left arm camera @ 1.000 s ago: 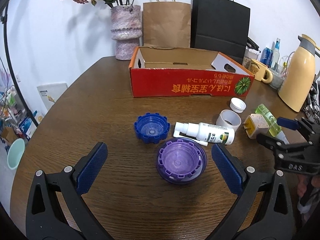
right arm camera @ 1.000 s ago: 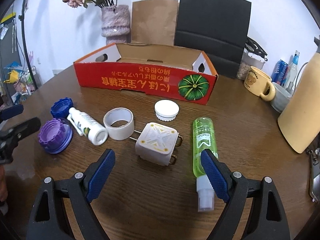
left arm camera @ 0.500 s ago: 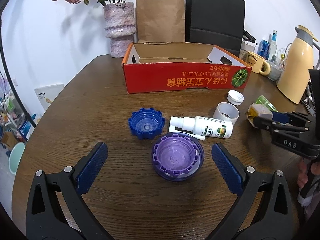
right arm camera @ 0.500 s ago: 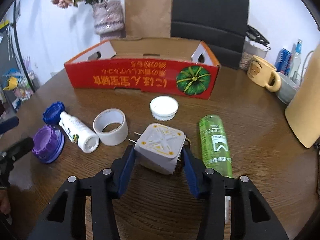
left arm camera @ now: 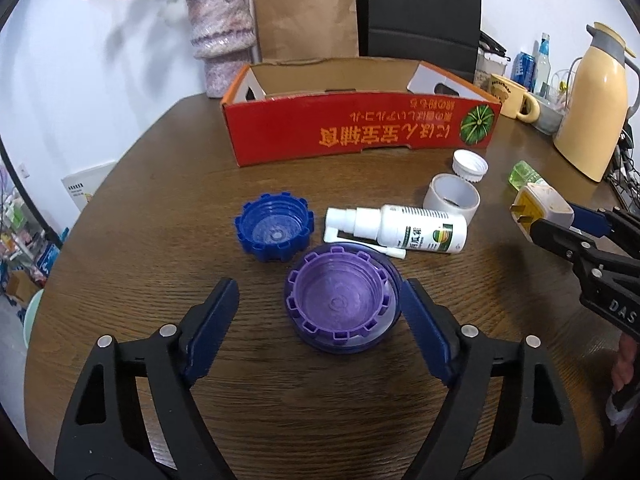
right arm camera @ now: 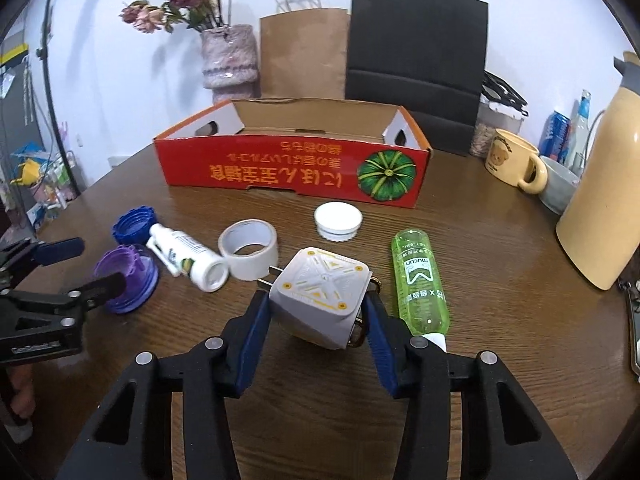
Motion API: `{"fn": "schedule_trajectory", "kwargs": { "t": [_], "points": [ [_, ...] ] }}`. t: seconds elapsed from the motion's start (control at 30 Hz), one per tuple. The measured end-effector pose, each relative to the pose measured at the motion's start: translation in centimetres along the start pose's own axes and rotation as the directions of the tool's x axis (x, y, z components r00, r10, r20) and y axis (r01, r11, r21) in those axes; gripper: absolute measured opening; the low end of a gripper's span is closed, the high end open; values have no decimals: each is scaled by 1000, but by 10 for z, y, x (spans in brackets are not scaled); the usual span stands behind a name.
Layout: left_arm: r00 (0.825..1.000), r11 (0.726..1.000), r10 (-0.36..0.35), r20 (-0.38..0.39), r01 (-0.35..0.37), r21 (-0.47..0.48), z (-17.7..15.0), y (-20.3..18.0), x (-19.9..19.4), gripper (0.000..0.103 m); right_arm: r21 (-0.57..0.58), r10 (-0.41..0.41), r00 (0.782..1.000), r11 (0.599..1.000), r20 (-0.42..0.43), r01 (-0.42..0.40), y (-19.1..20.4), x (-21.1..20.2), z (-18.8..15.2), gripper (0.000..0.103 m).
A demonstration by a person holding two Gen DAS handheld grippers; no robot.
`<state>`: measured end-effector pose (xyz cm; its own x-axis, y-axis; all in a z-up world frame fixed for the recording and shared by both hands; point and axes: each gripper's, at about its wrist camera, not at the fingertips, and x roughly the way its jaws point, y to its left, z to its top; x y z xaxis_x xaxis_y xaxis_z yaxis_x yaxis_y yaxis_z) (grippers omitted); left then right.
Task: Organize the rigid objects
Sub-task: 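Grasp the purple screw cap with the left tool while the right tool holds the adapter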
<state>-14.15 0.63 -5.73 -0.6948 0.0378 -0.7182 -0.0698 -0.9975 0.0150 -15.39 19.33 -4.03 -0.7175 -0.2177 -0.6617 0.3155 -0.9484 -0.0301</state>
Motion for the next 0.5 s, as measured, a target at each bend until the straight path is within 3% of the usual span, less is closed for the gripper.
{"fn": "schedule_trajectory", "kwargs": {
  "t": [0.5],
  "points": [
    [999,999,-45,-12,45,-16,1,2,3,51,-22,20,1000,1000,9,-20,8,-3,-3,52]
  ]
}}
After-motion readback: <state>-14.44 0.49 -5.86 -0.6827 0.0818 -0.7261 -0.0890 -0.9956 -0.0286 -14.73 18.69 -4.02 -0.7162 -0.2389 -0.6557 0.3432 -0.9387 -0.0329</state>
